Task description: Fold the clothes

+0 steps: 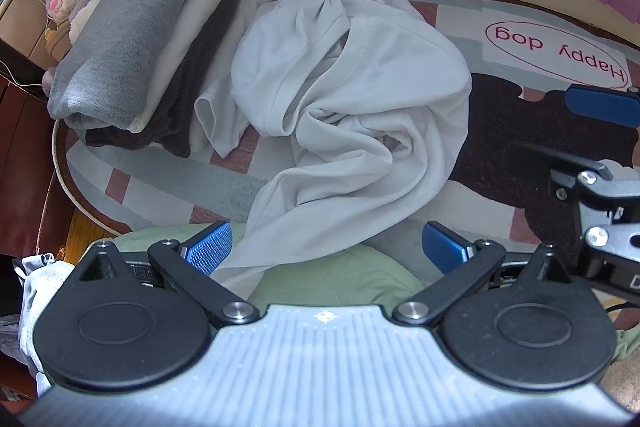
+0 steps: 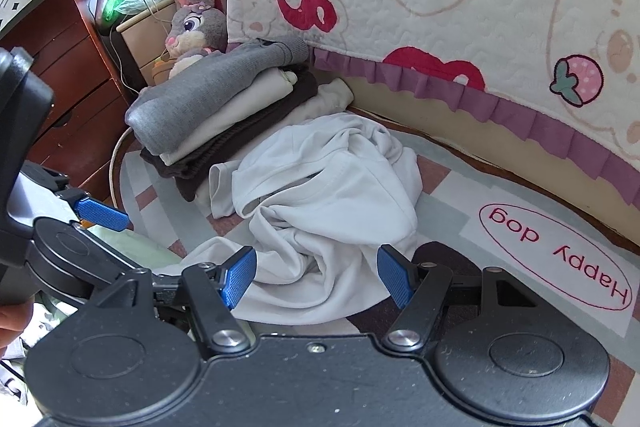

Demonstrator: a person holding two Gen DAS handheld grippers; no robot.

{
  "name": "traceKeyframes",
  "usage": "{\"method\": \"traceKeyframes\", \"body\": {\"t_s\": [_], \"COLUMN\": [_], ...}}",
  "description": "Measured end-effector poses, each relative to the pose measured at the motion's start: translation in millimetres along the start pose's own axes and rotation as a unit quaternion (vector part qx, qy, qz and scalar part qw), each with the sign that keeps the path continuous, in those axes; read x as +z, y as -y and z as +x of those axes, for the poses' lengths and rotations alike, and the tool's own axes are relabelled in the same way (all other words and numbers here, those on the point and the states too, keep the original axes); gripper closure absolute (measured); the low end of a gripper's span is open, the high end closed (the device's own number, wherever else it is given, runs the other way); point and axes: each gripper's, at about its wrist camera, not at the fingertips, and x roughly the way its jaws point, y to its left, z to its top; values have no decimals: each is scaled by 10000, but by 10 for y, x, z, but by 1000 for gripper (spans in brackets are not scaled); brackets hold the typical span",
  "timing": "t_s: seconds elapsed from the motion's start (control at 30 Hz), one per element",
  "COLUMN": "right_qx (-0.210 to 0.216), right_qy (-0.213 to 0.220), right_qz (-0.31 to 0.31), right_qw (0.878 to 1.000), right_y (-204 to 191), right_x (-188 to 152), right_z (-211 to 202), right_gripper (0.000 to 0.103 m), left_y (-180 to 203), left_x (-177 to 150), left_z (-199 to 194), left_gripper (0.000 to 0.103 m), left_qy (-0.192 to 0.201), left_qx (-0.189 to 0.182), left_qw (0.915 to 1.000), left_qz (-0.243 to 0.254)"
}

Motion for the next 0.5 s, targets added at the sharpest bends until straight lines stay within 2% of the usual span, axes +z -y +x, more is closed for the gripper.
{"method": "traceKeyframes", "body": {"t_s": [0.5], "right_qx": [-45], "right_qy": [-58], "right_qz": [-35], "right_qw": [10000], "right_y": [12], "right_x": [-13], "right_z": [35], "right_gripper": [31], "left_y": [7], "left_x": [28], "left_z": [42], "left_gripper": [0], "left_qy": [-48], "left_qx": [-88], "left_qw": [9999], "left_qz": [57]}}
